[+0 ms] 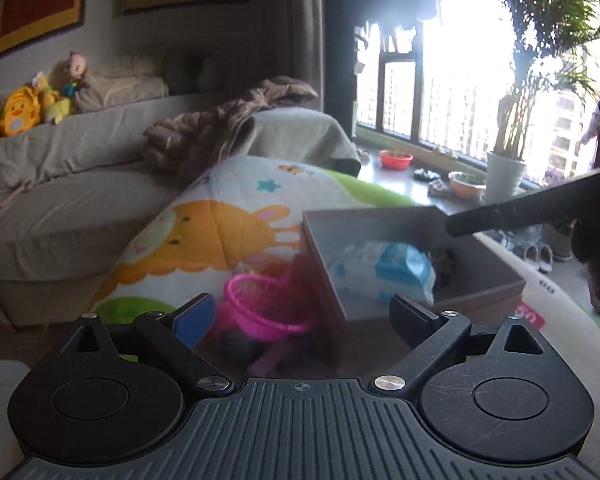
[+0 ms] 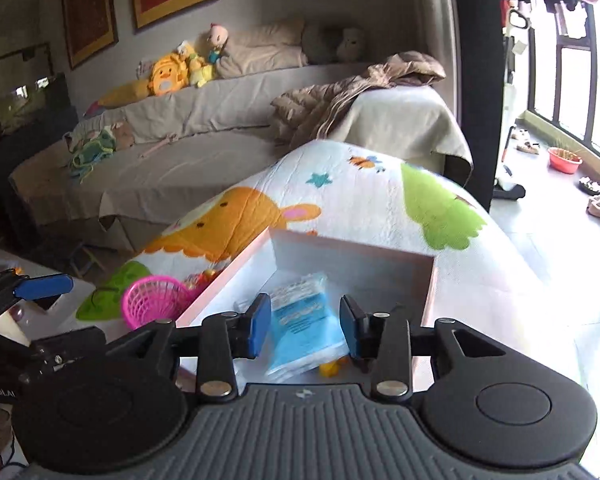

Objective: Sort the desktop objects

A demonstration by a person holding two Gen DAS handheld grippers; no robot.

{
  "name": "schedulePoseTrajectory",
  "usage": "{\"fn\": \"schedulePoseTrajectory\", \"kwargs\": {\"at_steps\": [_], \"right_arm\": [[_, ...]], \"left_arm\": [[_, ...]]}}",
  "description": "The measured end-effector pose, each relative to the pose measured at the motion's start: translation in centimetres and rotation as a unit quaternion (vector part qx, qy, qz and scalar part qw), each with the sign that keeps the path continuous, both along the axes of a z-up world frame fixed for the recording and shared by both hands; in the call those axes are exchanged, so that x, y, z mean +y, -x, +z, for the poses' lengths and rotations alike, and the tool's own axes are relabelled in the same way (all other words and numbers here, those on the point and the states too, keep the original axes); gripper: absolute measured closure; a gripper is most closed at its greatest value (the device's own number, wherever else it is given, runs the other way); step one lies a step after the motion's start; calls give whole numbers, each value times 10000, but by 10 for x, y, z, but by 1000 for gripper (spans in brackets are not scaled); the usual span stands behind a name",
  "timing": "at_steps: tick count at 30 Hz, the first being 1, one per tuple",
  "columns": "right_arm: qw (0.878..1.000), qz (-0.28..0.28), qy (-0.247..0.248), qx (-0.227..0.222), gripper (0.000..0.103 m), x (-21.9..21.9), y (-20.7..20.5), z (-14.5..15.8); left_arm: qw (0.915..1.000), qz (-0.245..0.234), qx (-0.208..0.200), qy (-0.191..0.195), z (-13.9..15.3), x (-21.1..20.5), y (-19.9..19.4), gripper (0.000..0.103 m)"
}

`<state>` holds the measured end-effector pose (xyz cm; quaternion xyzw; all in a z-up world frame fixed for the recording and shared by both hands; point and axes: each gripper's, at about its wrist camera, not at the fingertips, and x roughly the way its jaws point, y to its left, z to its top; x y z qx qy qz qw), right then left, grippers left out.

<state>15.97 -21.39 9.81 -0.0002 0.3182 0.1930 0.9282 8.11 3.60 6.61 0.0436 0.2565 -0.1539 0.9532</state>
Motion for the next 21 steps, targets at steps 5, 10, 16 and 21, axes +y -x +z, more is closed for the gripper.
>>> {"fn": "schedulePoseTrajectory", "kwargs": {"at_steps": [5,10,16,21], "right_arm": [[9970,678,110,348,49,51,3,-27],[9941,762,223,734,52,54,6,-40],[9931,686,369,882,52,38,20,-34],[9939,787,718,286,52,46,44,-15]], "left_arm": [[9991,114,329,-258,-36,-1,5,5],[9985,173,430,-302,-45,-4,-2,4],[9982,140,512,-281,-51,-16,-15,4],[9956,528,526,-560,-57,-14,-24,4]]}}
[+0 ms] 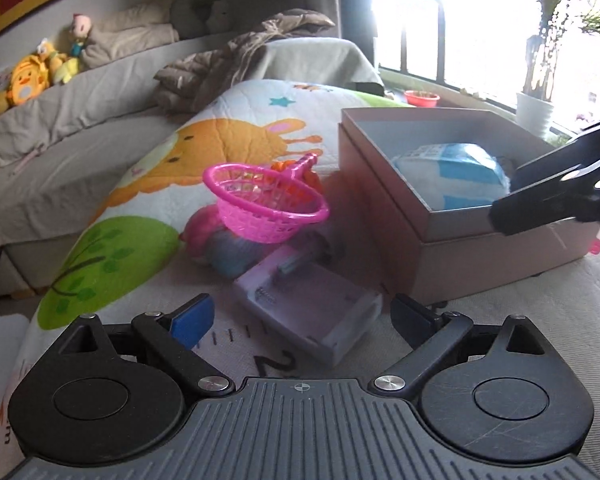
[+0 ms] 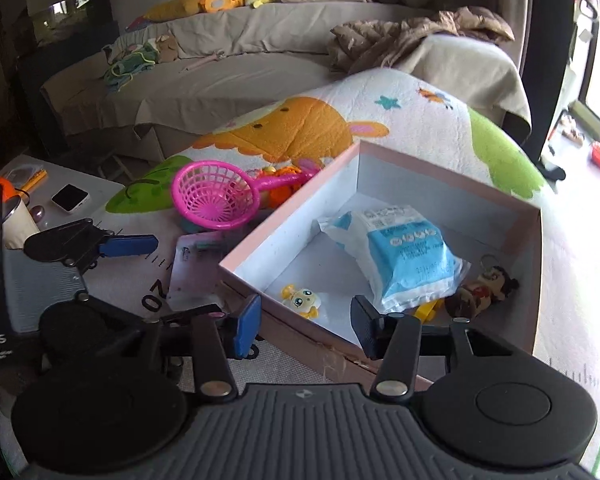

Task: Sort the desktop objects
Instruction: 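Grasp the pink basket with the right gripper and set it beside the battery holder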

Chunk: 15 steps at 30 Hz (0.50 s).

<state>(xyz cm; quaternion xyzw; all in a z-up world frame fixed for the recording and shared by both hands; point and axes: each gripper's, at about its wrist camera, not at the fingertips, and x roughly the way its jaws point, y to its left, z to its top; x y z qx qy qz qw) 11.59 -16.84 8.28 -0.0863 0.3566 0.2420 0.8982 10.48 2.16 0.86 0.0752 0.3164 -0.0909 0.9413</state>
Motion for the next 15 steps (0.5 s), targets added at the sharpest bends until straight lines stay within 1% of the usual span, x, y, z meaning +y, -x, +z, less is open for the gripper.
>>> {"fn": "schedulePoseTrajectory", "kwargs": {"at_steps": [3,4,7,9,12,15], "right_arm": [[9985,352,-7,-418,51,19,9,18],[9980,435,-37,-456,49,27,8,20],[9970,586,-126,-481,49,53,-5,18],[9972,590,-205,-415,49,73,-19,12],[9972,611,-264,-332,49,100,-39,4],[9966,746,-25,-353,49,130,-53,-9]], "left_arm": [[9993,381,-27,-23,1,20,3,4],[9985,534,-55,-53,1,26,5,4],[9966,820,-27,-55,3,43,11,5],[9969,784,40,2,2,50,18,5],[9983,579,81,41,1,52,31,4],[9993,364,52,54,3,51,45,4]]}}
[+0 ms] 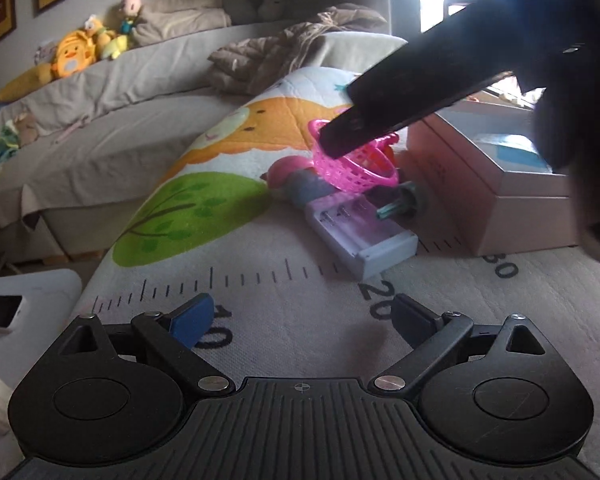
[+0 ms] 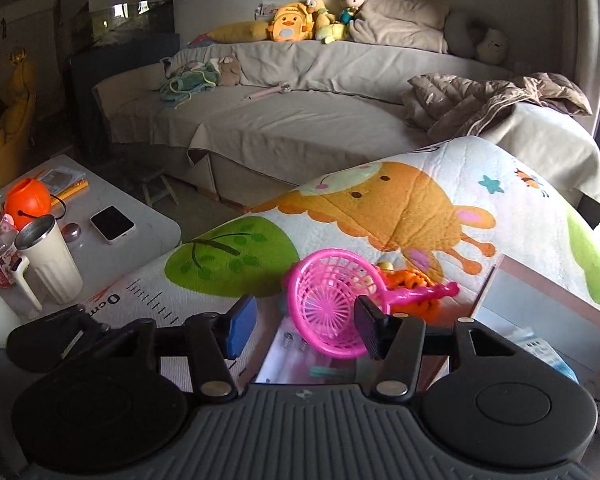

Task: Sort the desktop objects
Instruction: 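Grasp the pink basket with the right gripper and set it beside the battery holder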

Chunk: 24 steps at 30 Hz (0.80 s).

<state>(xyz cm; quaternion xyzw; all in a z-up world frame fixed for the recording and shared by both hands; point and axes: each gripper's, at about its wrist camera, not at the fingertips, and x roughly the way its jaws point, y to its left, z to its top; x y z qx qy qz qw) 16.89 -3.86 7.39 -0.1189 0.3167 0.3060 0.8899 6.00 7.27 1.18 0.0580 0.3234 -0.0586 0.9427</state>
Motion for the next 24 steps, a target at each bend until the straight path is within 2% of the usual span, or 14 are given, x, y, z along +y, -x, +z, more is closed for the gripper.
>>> {"fn": "schedulePoseTrajectory", "kwargs": {"at_steps": [3,5,6,7,11,17,18,20,22,24], "right_arm": [[9983,54,530,-239,49,25,-5,-18],[9968,73,764,-233,63,32,-5,-26],[9963,100,844,-147,78,34,-5,-29],[9960,131,878,-58,85,36,-3,-32],[9941,587,870,267,91,32,25,-33],[9856,1205,445,1100,85,4,73,-23],[9843,1309,344,1128,85,-4,82,-18],[9869,1336,364,823,79,-18,99,-9],[9920,1121,386,433,57,-36,111,1],[9971,640,403,73,46,-60,116,10]], "left_arm": [[10000,-76,-44,37,2,4,13,3],[9999,-86,-59,60,3,8,20,3],[9999,-111,-59,63,3,9,23,2],[9998,-153,-61,70,3,10,28,2],[9990,-422,-78,80,3,8,48,2],[9959,-893,-111,-102,-1,-4,69,1],[9957,-903,-142,-163,-1,-7,70,0],[9956,-901,-149,-189,-1,-10,69,0],[9959,-880,-115,-148,-1,-11,67,0],[9962,-858,-108,-118,0,-13,64,0]]}}
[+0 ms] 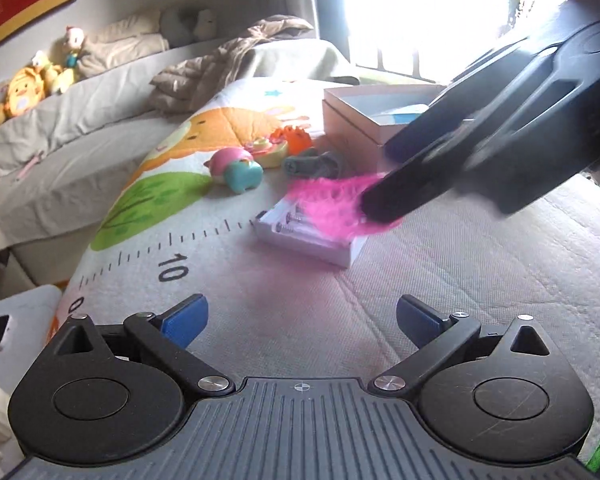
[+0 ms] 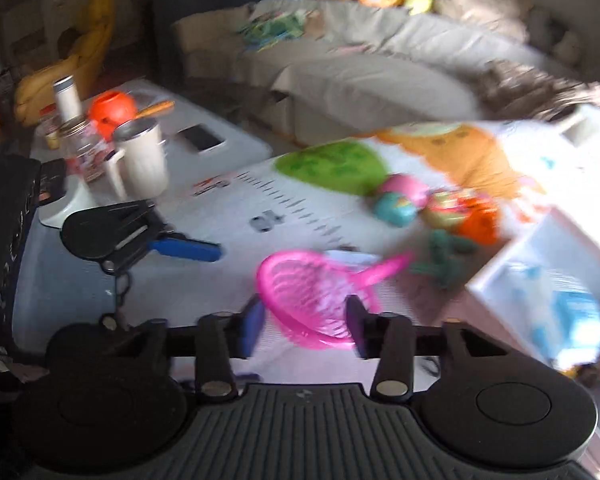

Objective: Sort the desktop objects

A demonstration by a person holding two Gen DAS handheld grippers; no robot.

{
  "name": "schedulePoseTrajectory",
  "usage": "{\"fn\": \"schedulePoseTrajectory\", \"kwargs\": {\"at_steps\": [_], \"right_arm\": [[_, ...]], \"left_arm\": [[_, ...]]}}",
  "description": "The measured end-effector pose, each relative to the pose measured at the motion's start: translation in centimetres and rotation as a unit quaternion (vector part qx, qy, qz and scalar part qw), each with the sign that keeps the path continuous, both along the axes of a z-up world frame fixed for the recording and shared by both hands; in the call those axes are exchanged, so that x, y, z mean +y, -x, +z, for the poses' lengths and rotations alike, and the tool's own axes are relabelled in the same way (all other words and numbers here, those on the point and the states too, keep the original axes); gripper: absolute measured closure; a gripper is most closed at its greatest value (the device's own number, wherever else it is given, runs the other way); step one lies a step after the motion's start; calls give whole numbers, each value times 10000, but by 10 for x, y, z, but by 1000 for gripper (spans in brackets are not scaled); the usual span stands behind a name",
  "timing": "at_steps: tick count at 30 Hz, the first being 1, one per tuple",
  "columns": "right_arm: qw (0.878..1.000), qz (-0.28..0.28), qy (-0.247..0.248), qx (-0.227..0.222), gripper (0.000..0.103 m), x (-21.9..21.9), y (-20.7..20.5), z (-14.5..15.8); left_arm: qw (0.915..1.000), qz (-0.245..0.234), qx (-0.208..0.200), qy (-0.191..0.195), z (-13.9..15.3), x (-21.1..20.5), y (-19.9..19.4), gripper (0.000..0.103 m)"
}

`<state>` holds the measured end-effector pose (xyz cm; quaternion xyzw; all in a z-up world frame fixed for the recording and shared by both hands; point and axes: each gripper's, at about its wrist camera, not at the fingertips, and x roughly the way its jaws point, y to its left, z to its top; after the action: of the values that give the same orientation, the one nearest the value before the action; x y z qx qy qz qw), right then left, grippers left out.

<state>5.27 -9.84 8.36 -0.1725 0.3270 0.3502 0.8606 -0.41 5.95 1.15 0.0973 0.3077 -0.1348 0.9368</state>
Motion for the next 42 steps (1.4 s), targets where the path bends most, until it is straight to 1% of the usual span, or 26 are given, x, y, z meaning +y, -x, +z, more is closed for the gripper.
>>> {"fn": "schedulePoseTrajectory", "kwargs": {"at_steps": [3,6,8,10,11,13,14,15,17,18,20,21,23,25,27,28,30,34,37,39,40,41,42], "right_arm": [[9976,-670,-15,-175,43,-35,1,2],[9923,-1228,-30,-178,34,-66,1,-4],[9881,-1525,-65,-178,32,-85,4,-9],[9826,-1829,-26,-327,28,-101,10,-13],[9796,-1959,79,-439,26,-106,11,-15],[9684,-2292,574,-791,26,-114,10,-26],[9632,-2417,764,-890,26,-117,7,-32],[9588,-2539,885,-922,26,-121,0,-37],[9536,-2722,925,-892,28,-128,-15,-45],[9524,-2773,900,-896,33,-131,-24,-47],[9576,-2683,692,-790,36,-131,-41,-49],[9567,-2709,656,-837,33,-129,-46,-50],[9568,-2669,637,-967,34,-120,-56,-50],[9592,-2643,475,-890,33,-114,-58,-47],[9643,-2538,148,-738,32,-112,-52,-41],[9688,-2404,-97,-599,28,-111,-45,-39],[9741,-2173,-315,-540,24,-107,-32,-36],[9751,-2047,-169,-832,22,-96,-21,-32],[9662,-2329,240,-1080,22,-95,-32,-34],[9589,-2549,507,-1137,22,-102,-48,-39],[9589,-2553,545,-1111,18,-106,-51,-41],[9563,-2645,630,-1080,18,-111,-57,-46],[9504,-2801,779,-1105,18,-113,-60,-49]], "left_arm": [[10000,15,-11,54,3,-7,-7,0],[9999,44,-62,86,5,-13,-15,0],[9999,77,-46,127,6,-16,-20,0],[9998,83,9,185,6,-18,-24,0],[9997,66,41,217,6,-20,-26,0],[9997,17,78,232,6,-24,-28,0],[9998,-13,77,207,7,-26,-29,0],[9998,-41,64,163,7,-29,-30,0],[9999,-79,49,72,9,-34,-31,0],[9999,-87,50,37,9,-35,-32,0],[9999,-74,64,-26,10,-36,-33,0],[9999,-53,69,-56,10,-36,-33,0],[9999,25,79,-111,11,-34,-34,0],[9997,156,96,-160,11,-30,-36,0],[9994,283,141,-173,10,-25,-39,0],[9991,345,182,-174,9,-22,-41,0],[9984,468,279,-175,7,-18,-46,0],[9976,581,354,-135,6,-13,-51,0],[9976,602,345,-89,6,-11,-50,0],[9976,597,338,-70,6,-10,-49,0],[9977,587,335,-59,6,-9,-47,0],[9978,569,329,-44,6,-8,-46,0],[9980,549,326,-30,6,-8,-45,0]]}}
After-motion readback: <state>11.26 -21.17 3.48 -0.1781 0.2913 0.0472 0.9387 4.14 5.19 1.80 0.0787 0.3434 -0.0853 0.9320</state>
